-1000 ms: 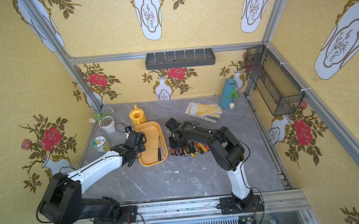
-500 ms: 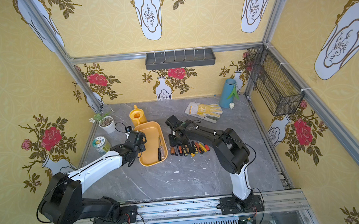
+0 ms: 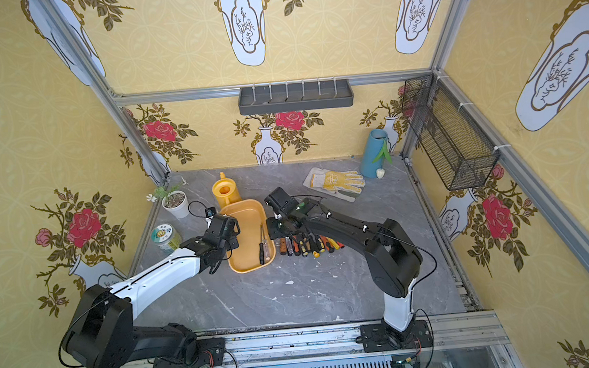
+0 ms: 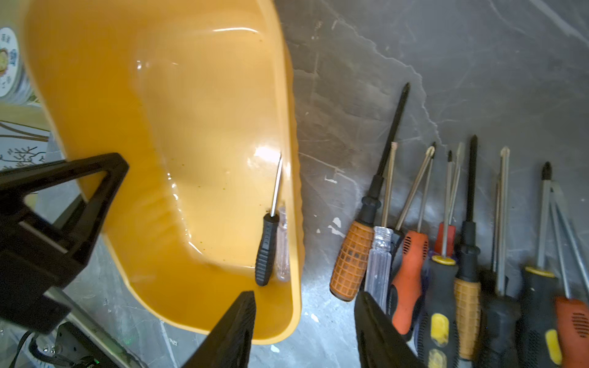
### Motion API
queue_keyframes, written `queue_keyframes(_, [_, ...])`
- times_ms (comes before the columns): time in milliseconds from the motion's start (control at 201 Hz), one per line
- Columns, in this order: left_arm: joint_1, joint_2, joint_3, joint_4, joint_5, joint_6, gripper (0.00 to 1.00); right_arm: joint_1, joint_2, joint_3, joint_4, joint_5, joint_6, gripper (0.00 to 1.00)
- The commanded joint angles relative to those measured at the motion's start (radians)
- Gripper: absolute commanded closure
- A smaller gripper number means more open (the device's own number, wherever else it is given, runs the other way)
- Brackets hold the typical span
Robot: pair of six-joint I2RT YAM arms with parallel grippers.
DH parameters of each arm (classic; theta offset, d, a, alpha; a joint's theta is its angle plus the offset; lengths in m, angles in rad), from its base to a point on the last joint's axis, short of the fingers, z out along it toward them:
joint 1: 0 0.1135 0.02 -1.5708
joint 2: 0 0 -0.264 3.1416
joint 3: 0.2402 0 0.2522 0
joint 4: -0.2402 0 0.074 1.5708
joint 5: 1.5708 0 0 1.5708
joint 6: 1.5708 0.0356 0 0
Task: Take out the screwdriver from the storage box
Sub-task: Pick up the screwdriver from the storage box.
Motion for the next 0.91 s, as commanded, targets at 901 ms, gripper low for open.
queue_keyframes(901, [0.0, -0.022, 0.003, -0.008, 0.02, -0.013, 1.0, 0.104, 0.191, 0.038, 0.099, -0.086, 0.089, 0.57])
